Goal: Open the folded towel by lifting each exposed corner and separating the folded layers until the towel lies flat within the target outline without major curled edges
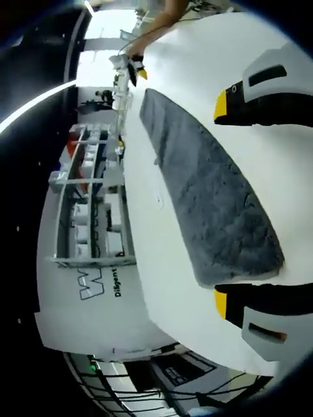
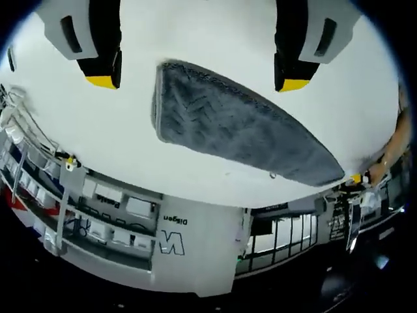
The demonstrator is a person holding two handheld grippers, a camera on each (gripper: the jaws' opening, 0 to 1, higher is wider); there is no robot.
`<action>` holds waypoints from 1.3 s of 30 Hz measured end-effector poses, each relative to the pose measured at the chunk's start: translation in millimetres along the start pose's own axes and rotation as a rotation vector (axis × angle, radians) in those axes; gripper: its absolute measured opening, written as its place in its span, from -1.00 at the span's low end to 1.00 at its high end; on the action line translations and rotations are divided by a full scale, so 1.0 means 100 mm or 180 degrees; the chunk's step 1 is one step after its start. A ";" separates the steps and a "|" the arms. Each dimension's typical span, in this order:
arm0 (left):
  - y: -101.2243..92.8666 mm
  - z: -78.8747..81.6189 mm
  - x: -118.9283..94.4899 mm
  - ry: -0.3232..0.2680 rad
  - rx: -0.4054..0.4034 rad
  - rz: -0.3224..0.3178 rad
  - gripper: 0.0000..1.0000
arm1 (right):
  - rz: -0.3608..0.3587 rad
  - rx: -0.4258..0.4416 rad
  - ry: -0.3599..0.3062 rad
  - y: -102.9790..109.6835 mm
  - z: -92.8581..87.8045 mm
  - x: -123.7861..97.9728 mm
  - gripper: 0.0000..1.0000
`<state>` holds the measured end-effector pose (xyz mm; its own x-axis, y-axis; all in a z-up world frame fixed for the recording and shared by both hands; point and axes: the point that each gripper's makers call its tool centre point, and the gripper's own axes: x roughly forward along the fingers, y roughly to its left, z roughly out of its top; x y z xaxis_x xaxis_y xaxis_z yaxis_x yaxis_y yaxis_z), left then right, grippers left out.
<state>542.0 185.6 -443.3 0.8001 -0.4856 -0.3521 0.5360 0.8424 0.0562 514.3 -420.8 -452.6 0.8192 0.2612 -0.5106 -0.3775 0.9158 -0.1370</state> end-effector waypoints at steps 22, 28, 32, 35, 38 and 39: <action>-0.46 0.09 -0.15 0.0010 0.0373 -0.0154 0.99 | -0.0088 -0.0047 -0.0171 -0.42 0.46 0.43 0.47; -0.52 0.12 -0.17 -0.0027 0.0424 -0.0168 0.99 | -0.0139 -0.0051 -0.0200 -0.56 0.57 0.59 -0.12; -0.52 0.11 -0.16 -0.0017 0.0431 -0.0174 0.99 | -0.0134 0.0007 -0.0131 -0.64 0.57 0.76 -0.21; -0.55 0.09 -0.16 -0.0003 0.0447 -0.0162 0.99 | -0.0147 -0.0006 -0.0020 -0.64 0.52 0.91 -0.27; -0.57 0.09 -0.16 -0.0019 0.0472 -0.0202 0.99 | -0.0173 -0.0065 0.0081 -0.65 0.48 1.03 -0.28; -0.58 0.09 -0.16 -0.0025 0.0463 -0.0209 0.99 | -0.0182 -0.0058 0.0107 -0.67 0.47 1.07 -0.30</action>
<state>500.7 142.6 -432.3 0.7638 -0.5408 -0.3522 0.6201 0.7662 0.1683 647.6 -440.0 -457.9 0.8247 0.1981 -0.5297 -0.3387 0.9231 -0.1821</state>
